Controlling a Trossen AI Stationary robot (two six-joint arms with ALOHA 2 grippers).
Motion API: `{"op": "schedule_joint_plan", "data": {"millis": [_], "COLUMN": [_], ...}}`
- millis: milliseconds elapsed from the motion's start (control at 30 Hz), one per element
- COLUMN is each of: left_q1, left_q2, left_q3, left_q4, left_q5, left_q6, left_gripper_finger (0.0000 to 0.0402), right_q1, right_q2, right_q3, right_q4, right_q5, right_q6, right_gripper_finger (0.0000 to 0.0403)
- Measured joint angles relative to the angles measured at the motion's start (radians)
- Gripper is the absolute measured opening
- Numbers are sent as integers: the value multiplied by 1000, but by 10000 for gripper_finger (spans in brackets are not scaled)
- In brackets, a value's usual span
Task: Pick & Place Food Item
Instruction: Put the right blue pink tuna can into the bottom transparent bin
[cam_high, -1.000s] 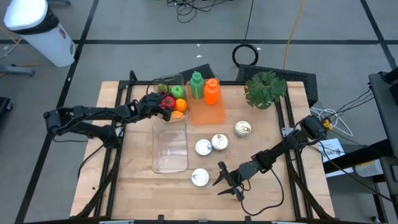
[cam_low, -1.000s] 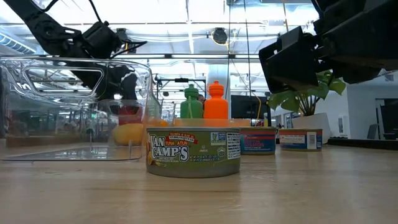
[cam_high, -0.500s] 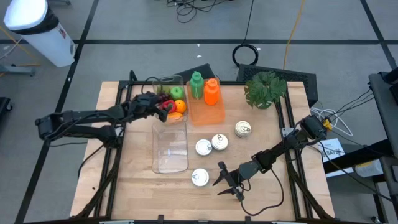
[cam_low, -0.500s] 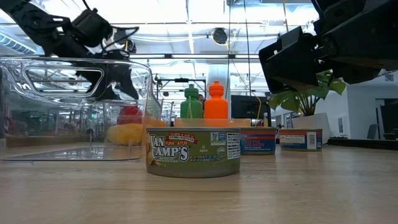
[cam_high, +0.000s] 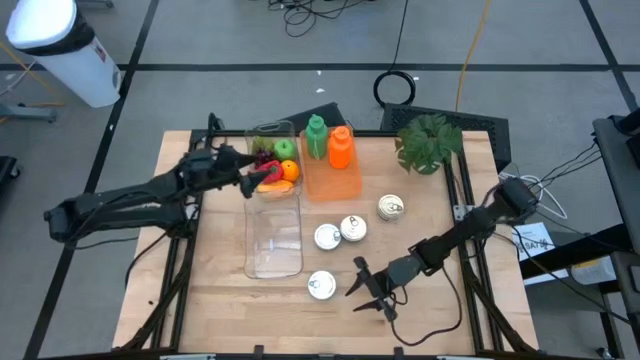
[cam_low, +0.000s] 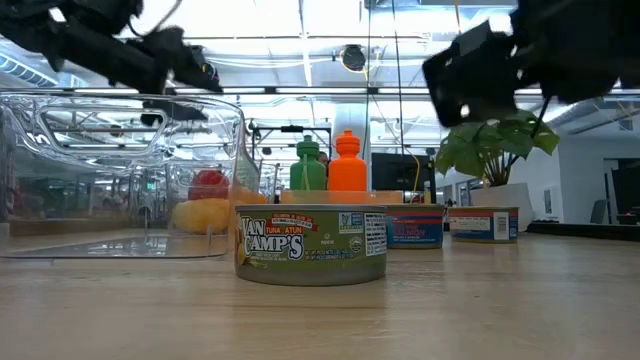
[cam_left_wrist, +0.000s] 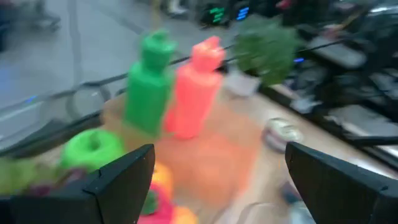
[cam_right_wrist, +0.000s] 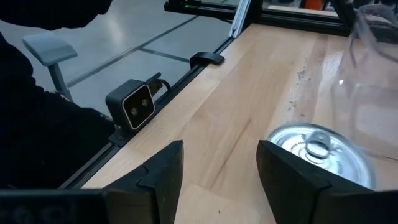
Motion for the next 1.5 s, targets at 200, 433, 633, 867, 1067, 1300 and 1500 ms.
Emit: {"op": "schedule_joint_plan", "data": {"millis": [200, 433, 633, 867, 1067, 1300, 1500], "left_q1": [-27, -57, -135, -372, -521, -556, -556], "left_q2": [-107, -124, -124, -124, -123, -123, -123], "left_q3": [2, 2, 2, 2, -39, -134, -142], "left_q4": [-100, -239, -117, 116, 137, 215, 214], "left_q5": [82, 91, 95, 255, 154, -84, -195], "left_q6": [12, -13, 28, 266, 322, 300, 256], "left_gripper_finger": [372, 373, 371, 378, 372, 380, 376], "right_q1": [12, 12, 12, 20, 19, 49, 67], "right_q2": [-173, -282, -345, -453, -510, -612, -618], "right_q3": [0, 0, 0, 0, 1, 52, 221], "right_q4": [-136, -146, -135, -83, -60, -314, -926], "right_q5": [4, 3, -3, -28, -29, 250, 638], "right_q6": [-31, -67, -113, -53, -42, -250, -44], "right_gripper_finger": [188, 186, 185, 184, 186, 231, 289]}}
